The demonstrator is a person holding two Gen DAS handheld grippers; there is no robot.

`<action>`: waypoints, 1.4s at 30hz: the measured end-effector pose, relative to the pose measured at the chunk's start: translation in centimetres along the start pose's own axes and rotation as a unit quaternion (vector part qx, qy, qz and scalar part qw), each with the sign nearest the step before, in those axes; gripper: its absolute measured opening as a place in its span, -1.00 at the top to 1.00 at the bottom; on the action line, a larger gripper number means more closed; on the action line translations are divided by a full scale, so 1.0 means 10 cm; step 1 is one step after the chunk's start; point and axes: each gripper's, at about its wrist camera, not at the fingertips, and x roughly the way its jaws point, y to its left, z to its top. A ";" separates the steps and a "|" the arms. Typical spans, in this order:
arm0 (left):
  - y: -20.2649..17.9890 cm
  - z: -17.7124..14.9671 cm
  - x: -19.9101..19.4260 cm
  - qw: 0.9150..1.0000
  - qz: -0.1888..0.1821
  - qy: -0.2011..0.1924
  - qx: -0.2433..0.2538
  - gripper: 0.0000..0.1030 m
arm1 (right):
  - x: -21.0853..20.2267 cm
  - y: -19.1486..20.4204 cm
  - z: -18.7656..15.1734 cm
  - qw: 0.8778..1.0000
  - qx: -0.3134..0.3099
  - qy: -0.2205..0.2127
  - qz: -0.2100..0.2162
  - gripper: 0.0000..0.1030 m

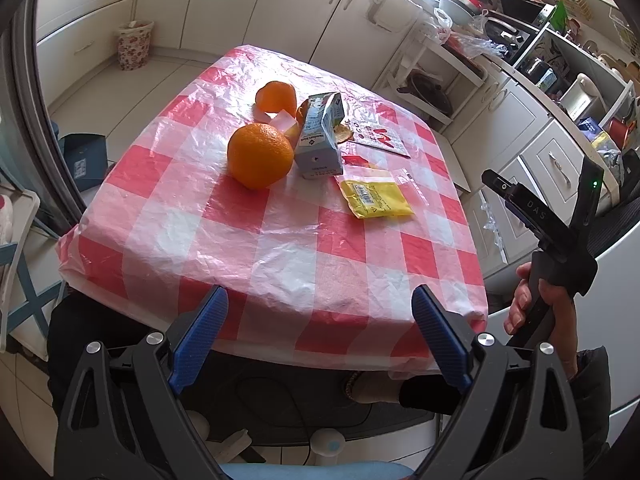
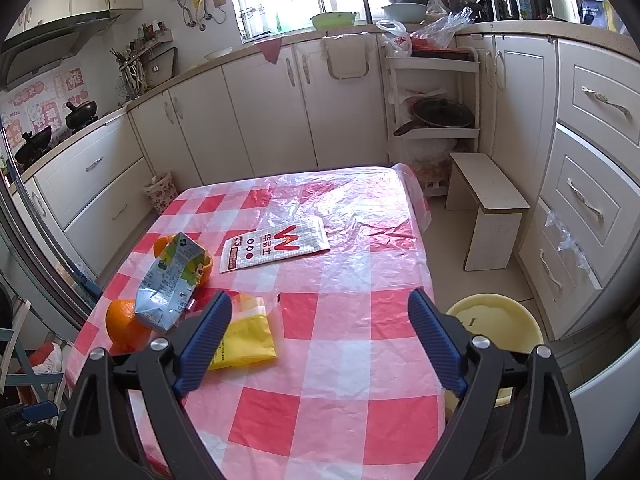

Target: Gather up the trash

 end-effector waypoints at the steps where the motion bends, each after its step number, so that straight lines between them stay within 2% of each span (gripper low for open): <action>1: 0.00 -0.01 0.00 1.000 0.000 0.000 0.000 -0.73 | 0.00 -0.01 0.00 1.000 0.000 0.001 0.001 -0.67; 35: 0.13 0.02 0.08 1.000 0.015 0.011 -0.014 -0.73 | 0.08 -0.01 -0.04 1.000 -0.003 0.011 0.002 -0.67; 42: 0.29 0.06 0.09 0.999 0.036 0.001 -0.012 -0.73 | 0.09 0.00 -0.05 1.000 -0.008 0.015 0.007 -0.71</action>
